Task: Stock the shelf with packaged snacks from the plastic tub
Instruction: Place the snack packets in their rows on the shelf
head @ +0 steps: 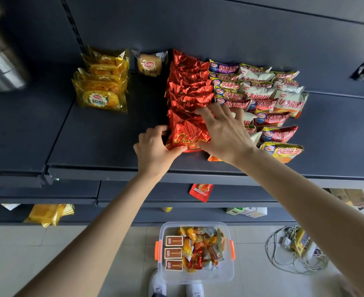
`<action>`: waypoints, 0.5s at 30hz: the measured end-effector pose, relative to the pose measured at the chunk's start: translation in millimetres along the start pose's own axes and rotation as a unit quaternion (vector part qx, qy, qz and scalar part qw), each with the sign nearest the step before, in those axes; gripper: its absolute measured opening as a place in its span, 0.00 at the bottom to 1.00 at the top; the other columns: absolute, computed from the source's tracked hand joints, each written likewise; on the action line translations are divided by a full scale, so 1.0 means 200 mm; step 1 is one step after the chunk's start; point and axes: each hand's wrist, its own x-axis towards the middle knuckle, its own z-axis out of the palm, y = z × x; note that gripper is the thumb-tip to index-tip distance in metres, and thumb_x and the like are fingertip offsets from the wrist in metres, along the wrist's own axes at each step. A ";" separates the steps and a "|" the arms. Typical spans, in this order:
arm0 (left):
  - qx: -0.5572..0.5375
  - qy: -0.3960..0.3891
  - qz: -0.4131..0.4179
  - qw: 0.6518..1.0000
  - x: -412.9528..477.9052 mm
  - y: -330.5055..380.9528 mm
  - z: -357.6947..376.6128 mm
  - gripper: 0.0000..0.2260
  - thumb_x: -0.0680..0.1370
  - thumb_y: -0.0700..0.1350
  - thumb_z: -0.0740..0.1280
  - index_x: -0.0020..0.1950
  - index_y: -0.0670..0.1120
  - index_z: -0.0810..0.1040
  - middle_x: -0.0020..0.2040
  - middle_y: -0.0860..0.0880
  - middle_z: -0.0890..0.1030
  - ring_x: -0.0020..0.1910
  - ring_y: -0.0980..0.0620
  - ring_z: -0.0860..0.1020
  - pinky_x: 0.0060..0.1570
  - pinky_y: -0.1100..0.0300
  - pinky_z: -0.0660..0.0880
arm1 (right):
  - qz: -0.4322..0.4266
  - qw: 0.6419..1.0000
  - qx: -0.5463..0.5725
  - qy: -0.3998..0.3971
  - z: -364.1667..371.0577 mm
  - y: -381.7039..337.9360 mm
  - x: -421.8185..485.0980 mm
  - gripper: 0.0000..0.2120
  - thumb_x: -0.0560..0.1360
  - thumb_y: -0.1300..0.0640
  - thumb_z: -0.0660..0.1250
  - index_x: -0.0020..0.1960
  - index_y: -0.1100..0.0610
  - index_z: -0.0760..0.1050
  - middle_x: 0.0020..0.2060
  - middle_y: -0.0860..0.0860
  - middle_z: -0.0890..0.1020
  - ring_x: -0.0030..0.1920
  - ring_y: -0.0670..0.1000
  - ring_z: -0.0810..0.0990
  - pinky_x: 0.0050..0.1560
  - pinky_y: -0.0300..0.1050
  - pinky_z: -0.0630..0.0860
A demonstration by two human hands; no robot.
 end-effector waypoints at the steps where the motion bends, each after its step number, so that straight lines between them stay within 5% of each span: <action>1: -0.001 0.001 0.000 1.000 0.00 0.00 -0.01 0.30 0.67 0.57 0.76 0.65 0.47 0.74 0.61 0.46 0.77 0.64 0.43 0.69 0.61 0.45 0.64 | 0.000 1.000 -0.001 0.001 0.00 0.00 0.00 0.35 0.68 0.46 0.73 0.70 0.56 0.66 0.62 0.57 0.72 0.63 0.59 0.70 0.61 0.60 0.63; 15: 0.007 0.010 0.041 0.999 -0.21 0.04 -0.20 0.38 0.69 0.59 0.74 0.72 0.42 0.68 0.71 0.42 0.71 0.72 0.44 0.65 0.71 0.43 0.61 | -0.052 0.998 -0.026 0.030 -0.15 -0.06 -0.22 0.43 0.67 0.43 0.74 0.73 0.63 0.63 0.70 0.59 0.69 0.71 0.59 0.66 0.72 0.59 0.55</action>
